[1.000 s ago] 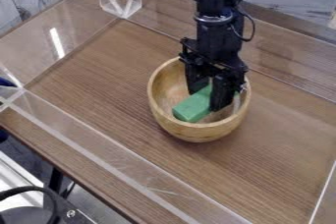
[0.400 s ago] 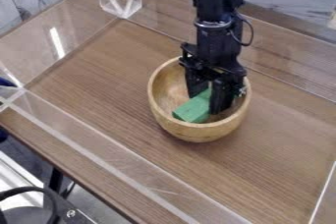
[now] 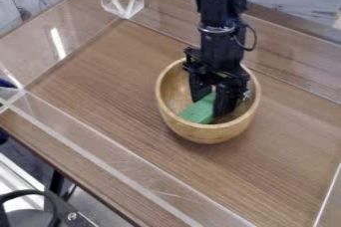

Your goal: Put the green block in the brown bowl

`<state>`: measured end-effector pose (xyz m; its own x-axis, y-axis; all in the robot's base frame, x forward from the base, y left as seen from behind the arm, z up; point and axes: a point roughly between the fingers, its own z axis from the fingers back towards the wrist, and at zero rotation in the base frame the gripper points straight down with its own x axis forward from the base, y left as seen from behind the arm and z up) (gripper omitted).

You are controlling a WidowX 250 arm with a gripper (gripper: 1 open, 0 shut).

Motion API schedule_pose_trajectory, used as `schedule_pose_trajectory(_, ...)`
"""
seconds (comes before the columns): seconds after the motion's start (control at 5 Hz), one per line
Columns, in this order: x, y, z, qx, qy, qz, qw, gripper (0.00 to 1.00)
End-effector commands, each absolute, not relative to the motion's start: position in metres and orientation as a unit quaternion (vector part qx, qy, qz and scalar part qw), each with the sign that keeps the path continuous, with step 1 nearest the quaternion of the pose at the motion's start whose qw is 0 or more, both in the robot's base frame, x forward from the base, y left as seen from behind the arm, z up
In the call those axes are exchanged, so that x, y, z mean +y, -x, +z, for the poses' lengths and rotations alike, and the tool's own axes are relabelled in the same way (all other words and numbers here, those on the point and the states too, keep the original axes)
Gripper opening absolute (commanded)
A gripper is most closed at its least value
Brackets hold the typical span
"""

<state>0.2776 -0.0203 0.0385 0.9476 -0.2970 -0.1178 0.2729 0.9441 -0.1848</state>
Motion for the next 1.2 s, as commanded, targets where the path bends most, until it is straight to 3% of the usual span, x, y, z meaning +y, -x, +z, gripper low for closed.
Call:
schedule_pose_trajectory(0.0, -0.015, -0.295, 0.048, 0.041, 0.079, -0.137, 0.987, 0.0)
schedule_pose_trajectory(0.4, -0.009, -0.3, 0.04, 0.043, 0.08, -0.124, 0.988, 0.0)
schedule_pose_trajectory(0.6, -0.008, -0.3, 0.046, 0.039, 0.079, -0.12, 0.989, 1.0)
schedule_pose_trajectory(1.0, -0.003, -0.3, 0.07, 0.016, 0.075, -0.109, 0.991, 1.0)
